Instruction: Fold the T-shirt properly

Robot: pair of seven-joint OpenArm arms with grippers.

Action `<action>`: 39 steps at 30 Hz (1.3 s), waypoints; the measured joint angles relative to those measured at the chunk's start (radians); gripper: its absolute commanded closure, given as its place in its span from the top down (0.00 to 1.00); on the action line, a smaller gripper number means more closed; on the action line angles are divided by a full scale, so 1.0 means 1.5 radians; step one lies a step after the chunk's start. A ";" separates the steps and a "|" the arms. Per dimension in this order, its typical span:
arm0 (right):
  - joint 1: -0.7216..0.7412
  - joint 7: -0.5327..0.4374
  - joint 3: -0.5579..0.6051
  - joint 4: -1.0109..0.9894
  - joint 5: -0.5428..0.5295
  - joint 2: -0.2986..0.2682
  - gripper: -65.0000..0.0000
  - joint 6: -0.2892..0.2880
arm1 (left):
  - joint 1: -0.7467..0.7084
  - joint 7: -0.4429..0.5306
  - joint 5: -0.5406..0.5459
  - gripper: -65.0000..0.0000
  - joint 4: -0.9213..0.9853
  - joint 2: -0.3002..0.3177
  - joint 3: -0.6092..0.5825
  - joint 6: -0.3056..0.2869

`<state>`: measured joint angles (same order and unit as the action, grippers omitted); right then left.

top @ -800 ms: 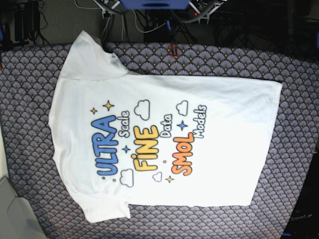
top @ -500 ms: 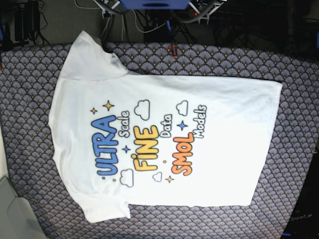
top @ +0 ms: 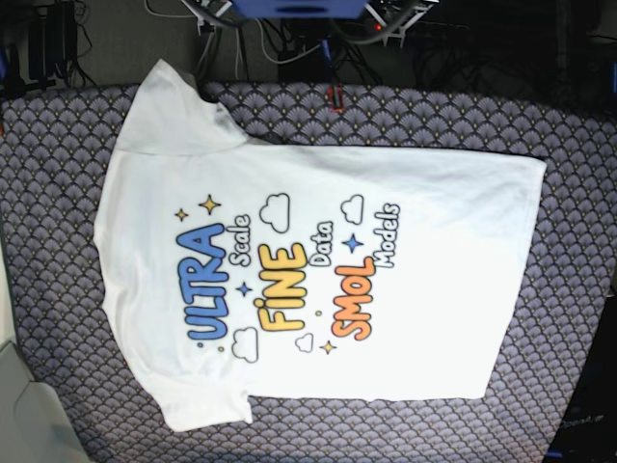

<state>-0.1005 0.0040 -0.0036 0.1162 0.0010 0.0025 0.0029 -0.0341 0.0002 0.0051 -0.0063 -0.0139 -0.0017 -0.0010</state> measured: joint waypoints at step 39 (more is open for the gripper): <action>-0.594 -0.081 0.033 0.885 0.002 -0.063 0.00 -0.006 | -0.549 0.214 0.003 0.00 -0.782 0.099 0.002 0.006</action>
<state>-0.9920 -0.1169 0.0456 1.4437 0.0044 -0.0914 -0.0063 -0.8577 0.3210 0.0093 -1.1790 0.1349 0.0006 0.0078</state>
